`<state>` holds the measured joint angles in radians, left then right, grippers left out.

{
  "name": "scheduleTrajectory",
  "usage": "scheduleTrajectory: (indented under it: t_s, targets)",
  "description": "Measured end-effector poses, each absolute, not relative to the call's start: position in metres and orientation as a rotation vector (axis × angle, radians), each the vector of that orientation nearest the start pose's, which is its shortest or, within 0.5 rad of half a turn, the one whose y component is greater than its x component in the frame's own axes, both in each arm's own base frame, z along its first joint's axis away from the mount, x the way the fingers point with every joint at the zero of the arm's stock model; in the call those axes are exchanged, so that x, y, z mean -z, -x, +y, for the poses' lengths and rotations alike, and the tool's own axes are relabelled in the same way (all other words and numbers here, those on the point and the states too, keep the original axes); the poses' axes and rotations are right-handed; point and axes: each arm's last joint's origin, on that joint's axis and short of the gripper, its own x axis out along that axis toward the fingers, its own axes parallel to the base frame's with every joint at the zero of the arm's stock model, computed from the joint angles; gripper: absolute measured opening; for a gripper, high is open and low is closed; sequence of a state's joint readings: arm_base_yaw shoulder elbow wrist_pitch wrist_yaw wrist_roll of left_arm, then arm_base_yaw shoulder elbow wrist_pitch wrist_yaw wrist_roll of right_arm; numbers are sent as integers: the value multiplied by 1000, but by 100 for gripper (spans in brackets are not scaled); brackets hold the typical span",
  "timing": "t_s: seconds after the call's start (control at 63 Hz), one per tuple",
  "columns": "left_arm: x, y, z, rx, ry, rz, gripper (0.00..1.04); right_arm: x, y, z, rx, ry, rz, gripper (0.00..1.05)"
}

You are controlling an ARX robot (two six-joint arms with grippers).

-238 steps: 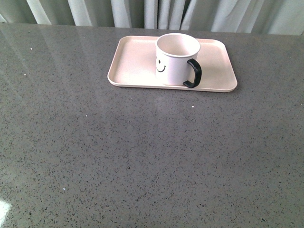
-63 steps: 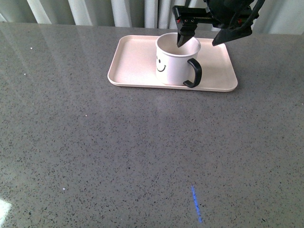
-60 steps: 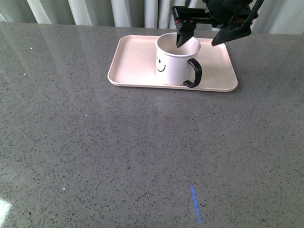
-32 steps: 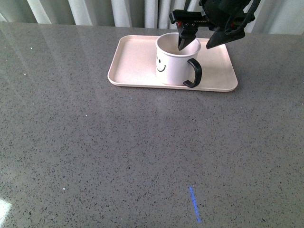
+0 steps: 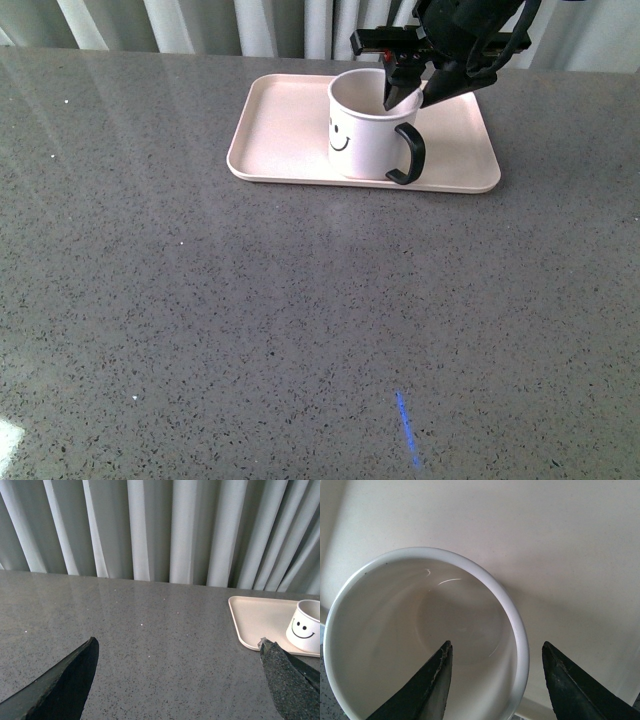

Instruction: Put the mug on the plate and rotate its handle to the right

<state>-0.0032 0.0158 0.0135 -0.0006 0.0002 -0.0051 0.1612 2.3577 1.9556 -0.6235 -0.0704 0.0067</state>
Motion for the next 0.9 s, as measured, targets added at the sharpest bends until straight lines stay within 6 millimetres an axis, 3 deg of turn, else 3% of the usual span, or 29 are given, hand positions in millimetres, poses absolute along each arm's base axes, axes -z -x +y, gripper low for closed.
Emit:
scheduleTrajectory:
  t_s: [0.048,0.286,0.635,0.905]
  targets:
    - [-167,-98,0,3,5,3,96,-167,-499,84,-208,41,1029,33]
    - [-167,-98,0,3,5,3,96,-171,-501,84,-202,36,1029,1]
    - [-167,-98,0,3,5,3,96,-174,-503,76,-221,16,1040,2]
    - [-167,-98,0,3,5,3,96,-227,-514,42,-346,145,940,2]
